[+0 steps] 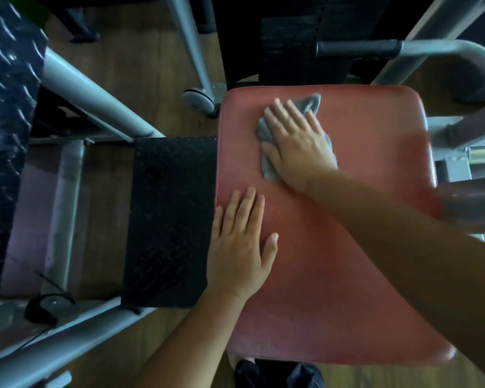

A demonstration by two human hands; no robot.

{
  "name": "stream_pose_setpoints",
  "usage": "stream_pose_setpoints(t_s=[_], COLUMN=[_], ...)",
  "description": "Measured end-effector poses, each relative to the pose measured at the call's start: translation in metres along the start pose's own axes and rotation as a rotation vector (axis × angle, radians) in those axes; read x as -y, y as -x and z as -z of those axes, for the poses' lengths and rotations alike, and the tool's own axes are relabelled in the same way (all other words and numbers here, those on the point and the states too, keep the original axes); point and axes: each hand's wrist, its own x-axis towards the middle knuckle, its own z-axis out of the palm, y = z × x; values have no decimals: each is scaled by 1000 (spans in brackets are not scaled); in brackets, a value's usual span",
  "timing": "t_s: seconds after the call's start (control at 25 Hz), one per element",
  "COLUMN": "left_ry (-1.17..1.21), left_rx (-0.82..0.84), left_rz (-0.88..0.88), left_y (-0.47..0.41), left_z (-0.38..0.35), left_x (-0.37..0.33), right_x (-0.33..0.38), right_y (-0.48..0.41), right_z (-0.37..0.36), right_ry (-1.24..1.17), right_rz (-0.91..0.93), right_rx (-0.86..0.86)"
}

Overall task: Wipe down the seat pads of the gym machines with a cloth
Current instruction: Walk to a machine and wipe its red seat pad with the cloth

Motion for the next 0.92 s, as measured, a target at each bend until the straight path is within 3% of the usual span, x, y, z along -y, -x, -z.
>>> stream_pose_setpoints(t_s=[0.16, 0.32, 0.44, 0.6, 0.68, 0.84, 0.92], left_ry=[210, 296, 311, 327, 314, 328, 380], left_rx=[1, -7, 4, 68, 129, 158, 152], left_rz=[-37, -12, 73, 23, -44, -91, -88], left_y=[-2, -8, -24, -36, -33, -20, -12], left_z=[8, 22, 30, 34, 32, 28, 26], left_x=[11, 47, 78, 104, 111, 114, 114], right_x=[-5, -3, 30, 70, 62, 55, 73], right_y=[35, -52, -46, 51, 32, -55, -37], right_z=[-3, 3, 0, -11, -8, 1, -5], right_ry=[21, -21, -25, 20, 21, -48, -30], right_rz=[212, -22, -123, 127, 174, -88, -108], right_rx=[58, 46, 30, 53, 74, 54, 38])
